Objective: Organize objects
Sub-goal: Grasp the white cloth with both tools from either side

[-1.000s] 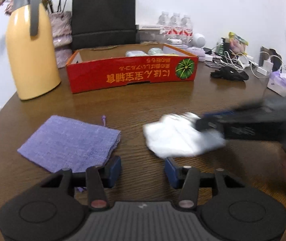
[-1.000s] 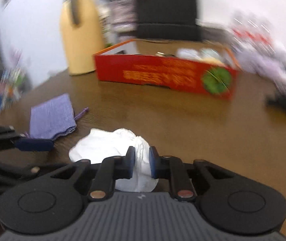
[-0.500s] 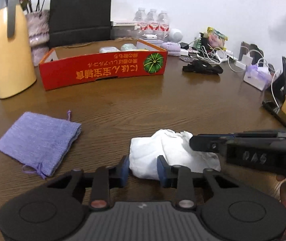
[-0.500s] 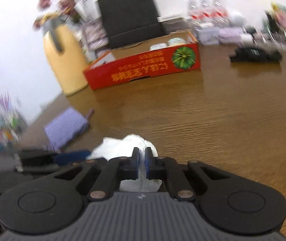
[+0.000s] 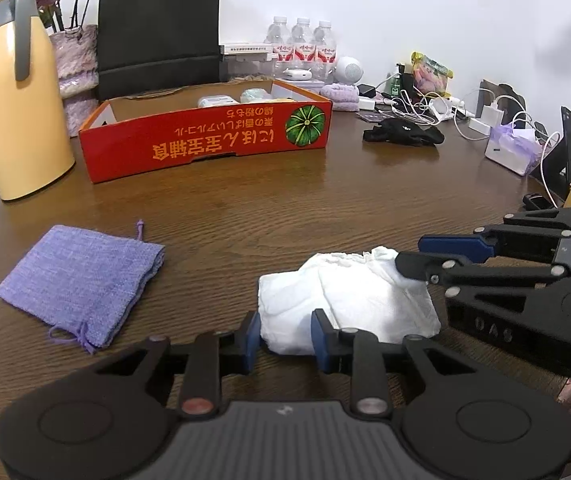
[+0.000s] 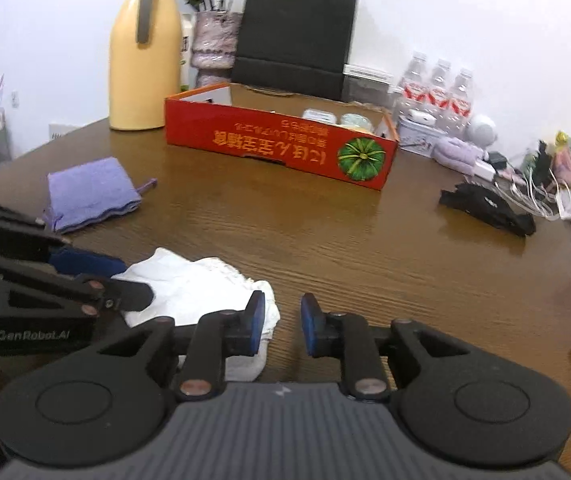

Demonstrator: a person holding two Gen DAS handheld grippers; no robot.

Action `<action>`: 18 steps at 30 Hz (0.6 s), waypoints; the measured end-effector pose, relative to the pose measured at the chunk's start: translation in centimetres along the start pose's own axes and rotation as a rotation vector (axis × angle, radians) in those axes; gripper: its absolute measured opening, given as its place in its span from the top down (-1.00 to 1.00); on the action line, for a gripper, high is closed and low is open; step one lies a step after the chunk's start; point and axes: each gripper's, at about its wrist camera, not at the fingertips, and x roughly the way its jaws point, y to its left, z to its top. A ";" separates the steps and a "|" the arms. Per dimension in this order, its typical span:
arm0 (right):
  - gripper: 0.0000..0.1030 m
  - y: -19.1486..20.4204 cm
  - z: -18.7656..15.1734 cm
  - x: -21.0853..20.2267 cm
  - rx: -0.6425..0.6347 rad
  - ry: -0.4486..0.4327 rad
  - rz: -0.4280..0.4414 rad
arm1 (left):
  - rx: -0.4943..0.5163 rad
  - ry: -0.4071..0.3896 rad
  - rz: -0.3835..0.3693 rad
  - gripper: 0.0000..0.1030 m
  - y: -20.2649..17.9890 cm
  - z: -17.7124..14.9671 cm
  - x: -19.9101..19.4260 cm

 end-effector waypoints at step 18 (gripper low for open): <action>0.17 -0.5 -0.3 0.9 0.024 0.016 0.000 | -0.008 0.002 0.011 0.44 -0.1 0.1 0.2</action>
